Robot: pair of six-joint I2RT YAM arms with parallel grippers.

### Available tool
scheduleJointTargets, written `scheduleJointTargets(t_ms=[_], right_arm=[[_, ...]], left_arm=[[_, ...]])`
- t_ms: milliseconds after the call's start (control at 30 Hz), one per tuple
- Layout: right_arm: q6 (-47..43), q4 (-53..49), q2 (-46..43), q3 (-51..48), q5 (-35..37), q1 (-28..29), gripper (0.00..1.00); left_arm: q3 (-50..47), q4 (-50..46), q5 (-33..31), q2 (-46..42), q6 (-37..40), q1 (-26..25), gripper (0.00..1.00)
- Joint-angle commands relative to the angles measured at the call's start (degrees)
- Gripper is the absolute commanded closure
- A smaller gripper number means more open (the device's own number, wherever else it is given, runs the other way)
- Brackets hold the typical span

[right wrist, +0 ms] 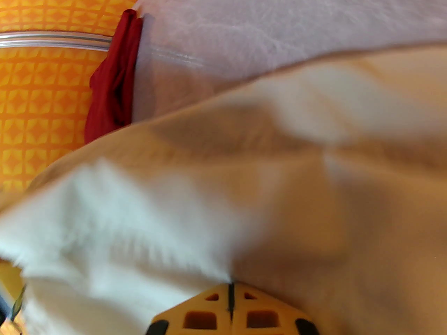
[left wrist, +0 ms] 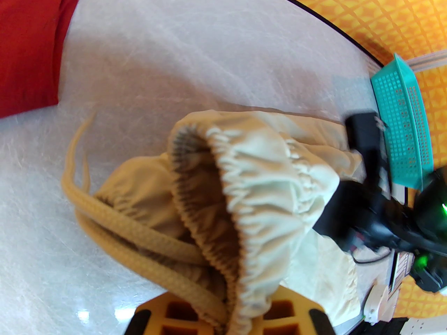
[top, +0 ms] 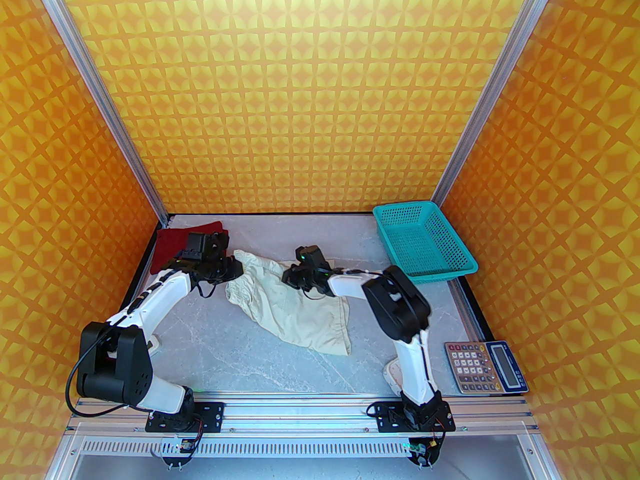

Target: Fold and stack the mixed laundry pile

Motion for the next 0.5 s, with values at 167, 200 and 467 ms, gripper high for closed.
scheduleJointTargets(t_ms=[167,200,467], right_arm=[[-1.29,-2.76,-3.21,1.86,-1.57,0.14,1.00],[-1.87,-3.66,-5.36,0.60,-1.30,0.14,1.00],[0.55,-0.59,-18.37,-16.80,-3.43,3.13,1.00]], left_arm=[[8.95,-9.28,-8.13,1.96,4.40,-4.36,1.00],[9.23,-9.92,-9.37,1.96,4.26,-4.82,1.00],[9.22,-10.06,-12.76,1.83,2.23,-6.56,1.00]])
